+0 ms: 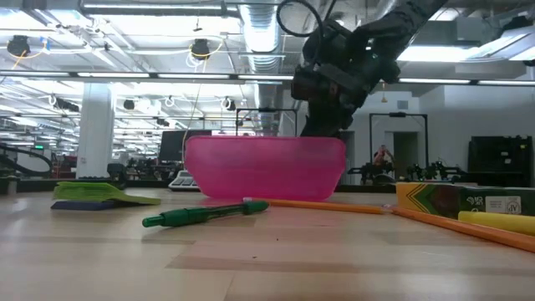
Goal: Pack school essentials
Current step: Put the scissors into the supply box
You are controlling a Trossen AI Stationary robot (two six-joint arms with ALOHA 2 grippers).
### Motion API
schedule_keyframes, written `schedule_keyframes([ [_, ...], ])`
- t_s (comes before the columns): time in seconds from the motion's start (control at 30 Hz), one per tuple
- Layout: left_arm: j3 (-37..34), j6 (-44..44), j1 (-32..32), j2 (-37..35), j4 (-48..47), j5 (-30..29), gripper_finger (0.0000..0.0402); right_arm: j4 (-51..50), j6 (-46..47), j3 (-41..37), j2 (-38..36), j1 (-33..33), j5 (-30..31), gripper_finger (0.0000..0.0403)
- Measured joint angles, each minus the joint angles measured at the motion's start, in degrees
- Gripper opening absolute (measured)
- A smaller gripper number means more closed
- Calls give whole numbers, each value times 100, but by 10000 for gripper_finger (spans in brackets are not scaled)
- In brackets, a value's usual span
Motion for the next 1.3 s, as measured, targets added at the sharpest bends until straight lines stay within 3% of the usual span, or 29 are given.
schedule_keyframes([
  [0.47, 0, -106, 136, 0, -200, 2, 228, -166, 276, 244, 470, 17, -262, 48],
  [0.83, 0, -100, 170, 46, -241, -25, 228, -437, 404, 494, 473, 48, 301, 48],
  [1.3, 0, -37, 291, 46, -204, -63, 228, -438, 439, 527, 1184, -74, 599, 48],
])
